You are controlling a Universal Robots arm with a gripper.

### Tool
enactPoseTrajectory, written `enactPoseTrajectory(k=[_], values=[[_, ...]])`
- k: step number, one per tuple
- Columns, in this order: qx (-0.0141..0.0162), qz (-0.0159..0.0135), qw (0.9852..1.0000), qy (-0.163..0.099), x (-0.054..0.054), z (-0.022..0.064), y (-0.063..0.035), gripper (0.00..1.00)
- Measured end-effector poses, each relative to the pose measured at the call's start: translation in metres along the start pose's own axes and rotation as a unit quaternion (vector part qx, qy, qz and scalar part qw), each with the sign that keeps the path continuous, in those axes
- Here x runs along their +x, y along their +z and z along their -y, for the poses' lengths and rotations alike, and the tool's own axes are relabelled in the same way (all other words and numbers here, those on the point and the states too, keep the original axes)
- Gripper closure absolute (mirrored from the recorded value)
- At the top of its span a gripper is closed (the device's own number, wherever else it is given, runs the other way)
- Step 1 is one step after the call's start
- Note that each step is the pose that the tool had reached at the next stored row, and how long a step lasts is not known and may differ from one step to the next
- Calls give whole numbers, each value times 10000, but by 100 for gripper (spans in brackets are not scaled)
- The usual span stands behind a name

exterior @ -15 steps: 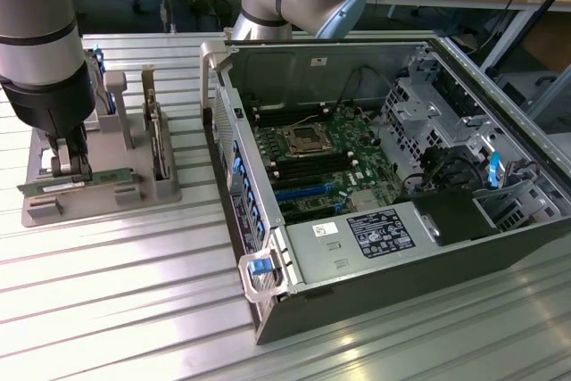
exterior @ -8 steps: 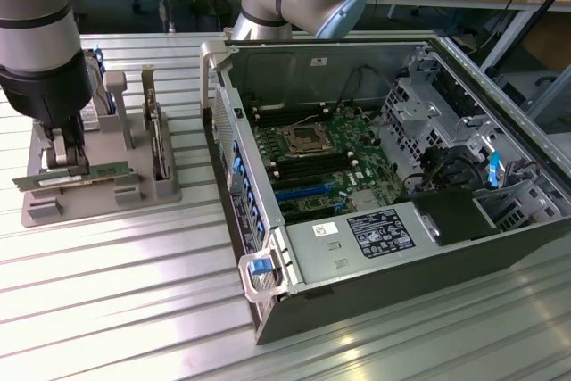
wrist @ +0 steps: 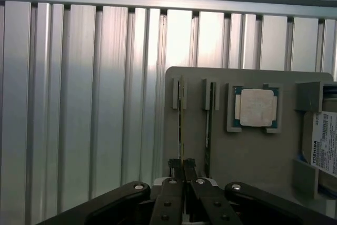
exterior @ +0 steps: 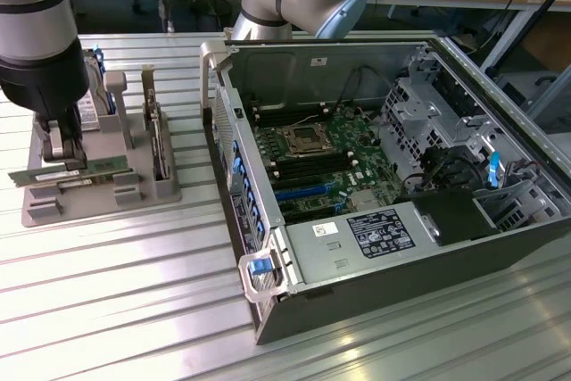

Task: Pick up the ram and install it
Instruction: 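Pick up the ram and move it above insertion slot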

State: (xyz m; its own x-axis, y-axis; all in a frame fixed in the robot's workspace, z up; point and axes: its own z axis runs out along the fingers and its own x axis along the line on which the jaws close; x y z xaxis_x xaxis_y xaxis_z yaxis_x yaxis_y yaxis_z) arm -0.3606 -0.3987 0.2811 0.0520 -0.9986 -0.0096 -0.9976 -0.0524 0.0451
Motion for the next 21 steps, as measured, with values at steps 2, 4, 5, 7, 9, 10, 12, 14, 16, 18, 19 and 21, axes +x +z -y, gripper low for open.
enactPoseTrajectory(k=[2,4,5,7,9,10,12,14,16,18,19,21], values=[[0,-1,10000,0,0,-1,-25,88],[0,-1,10000,0,-1,-3,-79,88],[0,-1,10000,0,-1,-4,-105,88],[-1,-1,10000,0,-1,-4,-133,88],[0,-1,10000,0,-2,-4,-173,88],[0,-1,10000,0,-2,-5,-194,88],[0,-1,10000,0,-2,-6,-228,88],[0,-1,10000,0,-2,-6,-252,88],[0,-1,10000,0,-3,-6,-296,88],[0,-1,10000,0,-3,-7,-331,88],[0,-1,10000,0,-3,-7,-351,88],[0,-1,10000,0,-3,-7,-377,88]])
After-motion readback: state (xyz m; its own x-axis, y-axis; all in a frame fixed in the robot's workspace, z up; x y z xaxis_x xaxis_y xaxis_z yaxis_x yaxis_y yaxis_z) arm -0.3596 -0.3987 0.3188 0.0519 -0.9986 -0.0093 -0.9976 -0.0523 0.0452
